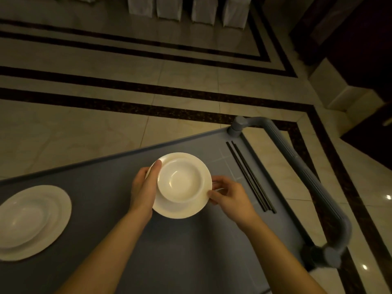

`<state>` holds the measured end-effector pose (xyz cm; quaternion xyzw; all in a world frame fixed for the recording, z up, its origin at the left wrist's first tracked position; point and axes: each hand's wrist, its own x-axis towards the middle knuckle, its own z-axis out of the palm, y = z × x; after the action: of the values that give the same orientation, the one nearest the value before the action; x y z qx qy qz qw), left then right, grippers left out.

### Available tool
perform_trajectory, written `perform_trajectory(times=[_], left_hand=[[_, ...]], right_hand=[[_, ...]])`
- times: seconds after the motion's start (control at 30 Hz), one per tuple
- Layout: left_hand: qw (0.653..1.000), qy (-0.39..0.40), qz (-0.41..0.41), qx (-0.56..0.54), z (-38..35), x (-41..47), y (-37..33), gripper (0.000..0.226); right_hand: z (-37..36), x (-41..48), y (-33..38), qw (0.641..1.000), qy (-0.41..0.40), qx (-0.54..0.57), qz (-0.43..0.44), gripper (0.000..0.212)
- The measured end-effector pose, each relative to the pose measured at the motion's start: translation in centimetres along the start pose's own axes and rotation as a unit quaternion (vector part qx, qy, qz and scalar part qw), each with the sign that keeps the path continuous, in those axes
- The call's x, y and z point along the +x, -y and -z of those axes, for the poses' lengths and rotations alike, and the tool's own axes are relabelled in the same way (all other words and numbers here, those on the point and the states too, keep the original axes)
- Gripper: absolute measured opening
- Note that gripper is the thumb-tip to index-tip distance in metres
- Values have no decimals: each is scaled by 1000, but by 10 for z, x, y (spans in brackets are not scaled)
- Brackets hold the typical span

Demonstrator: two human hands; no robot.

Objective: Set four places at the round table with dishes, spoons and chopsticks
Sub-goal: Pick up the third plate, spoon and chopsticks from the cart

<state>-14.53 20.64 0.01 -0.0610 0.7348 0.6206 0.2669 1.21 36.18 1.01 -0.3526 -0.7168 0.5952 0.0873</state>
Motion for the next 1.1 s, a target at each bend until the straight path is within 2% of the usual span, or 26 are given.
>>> perform_trajectory(times=[0.13, 0.17, 0.23, 0.3, 0.47, 0.77, 1.0, 1.1], left_hand=[[1000, -16, -1, -5, -11, -3, -1, 33], [1000, -17, -1, -2, -13, -3, -1, 33], [1000, -17, 1, 3, -18, -5, -1, 33], [1000, -17, 1, 2, -22, -6, -2, 31], [1000, -17, 12, -5, -32, -12, -3, 31], [999, -34, 9, -10, -34, -16, -4, 27], [999, -44, 12, -27, -25, -18, -8, 22], [998, -46, 13, -30, -23, -18, -8, 18]], right_hand=[[19, -2, 1, 998, -1, 54, -19, 24], [26, 1, -4, 999, -23, 32, -30, 26], [44, 12, -19, 983, -106, -149, -30, 29], [62, 20, -35, 934, -169, -315, -27, 30], [89, 37, -66, 889, -154, -428, -51, 34], [91, 52, -68, 872, -135, -464, -72, 32], [92, 56, -54, 885, -139, -431, -102, 31], [93, 58, -52, 906, -130, -380, -133, 26]])
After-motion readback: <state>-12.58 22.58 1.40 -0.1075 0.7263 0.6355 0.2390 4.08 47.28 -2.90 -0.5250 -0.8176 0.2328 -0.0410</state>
